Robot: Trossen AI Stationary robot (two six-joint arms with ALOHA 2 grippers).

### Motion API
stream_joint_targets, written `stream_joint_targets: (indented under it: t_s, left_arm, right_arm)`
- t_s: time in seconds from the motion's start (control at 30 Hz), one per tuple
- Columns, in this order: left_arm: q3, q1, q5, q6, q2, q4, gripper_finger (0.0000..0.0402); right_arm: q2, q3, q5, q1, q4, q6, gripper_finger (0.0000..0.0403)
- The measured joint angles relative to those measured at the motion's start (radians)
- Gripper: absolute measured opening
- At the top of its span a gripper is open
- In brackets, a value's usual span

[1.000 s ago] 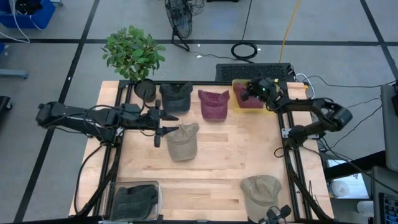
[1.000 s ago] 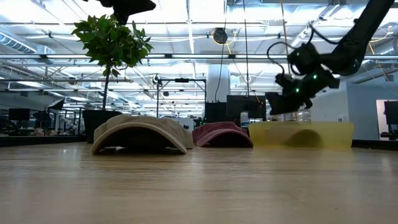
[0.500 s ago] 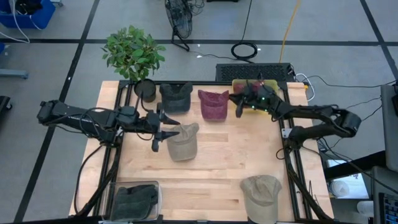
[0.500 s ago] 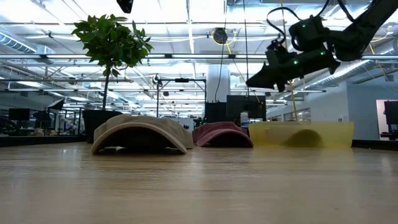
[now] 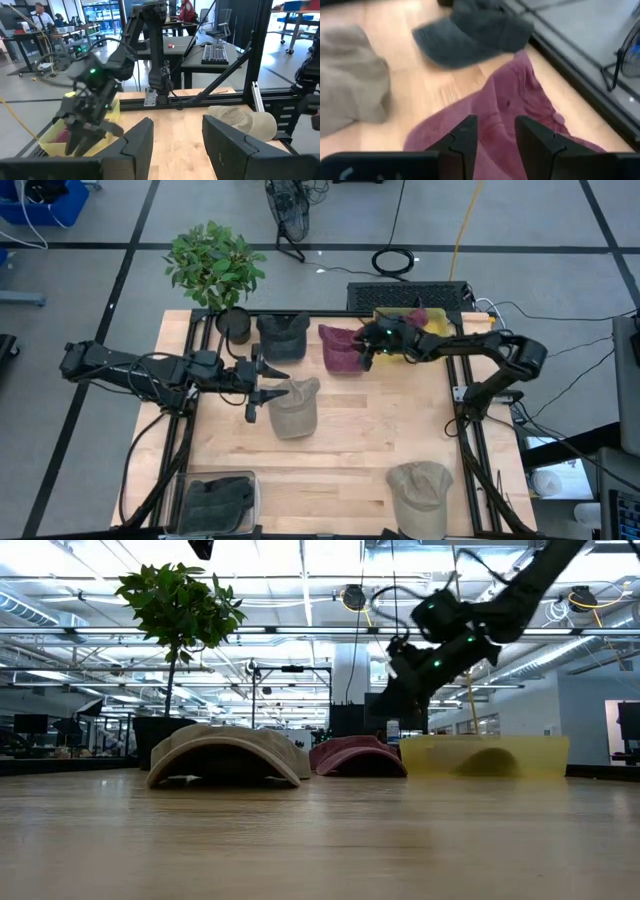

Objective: Pick & Place hat
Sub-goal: Put the red cap into the yellow bin

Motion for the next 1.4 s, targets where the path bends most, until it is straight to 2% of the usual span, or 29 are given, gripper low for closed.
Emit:
stream_joint_targets:
  t_s: [0.13, 0.3, 0.5, 0.67, 0.83, 1.0, 1.23, 1.4]
  left_arm:
    - [0.0, -0.003, 0.0, -0.009, 0.0, -0.01, 0.0172]
    - [0.0, -0.002, 0.001, -0.004, 0.0, -0.017, 0.0172]
    - [0.0, -0.002, -0.005, 0.012, 0.0, -0.032, 0.0172]
    - [0.0, 0.0, -0.005, 0.06, 0.0, 0.015, 0.0172]
    - [0.0, 0.018, -0.005, 0.124, 0.0, 0.083, 0.0172]
    - [0.008, 0.079, -0.003, 0.051, 0.0, 0.106, 0.0172]
    - [0.017, 0.148, 0.098, 0.019, 0.0, 0.096, 0.0172]
    - [0.017, 0.168, 0.108, 0.023, 0.0, 0.095, 0.0172]
  right_arm:
    - [0.049, 0.085, 0.001, 0.0, -0.101, -0.034, 0.0114]
    - [0.066, 0.1, 0.002, 0.007, -0.083, -0.083, 0.0112]
    - [0.065, 0.1, 0.003, 0.007, -0.016, -0.119, 0.015]
    - [0.065, 0.1, -0.001, 0.013, -0.038, -0.166, 0.0173]
    - [0.066, 0.1, -0.025, -0.009, -0.056, -0.2, 0.0166]
    - [0.125, 0.107, -0.077, -0.016, -0.007, -0.218, 0.0156]
    - [0.223, 0.205, -0.071, -0.02, -0.128, -0.237, 0.0155]
    - [0.241, 0.208, -0.072, -0.022, -0.144, -0.223, 0.0155]
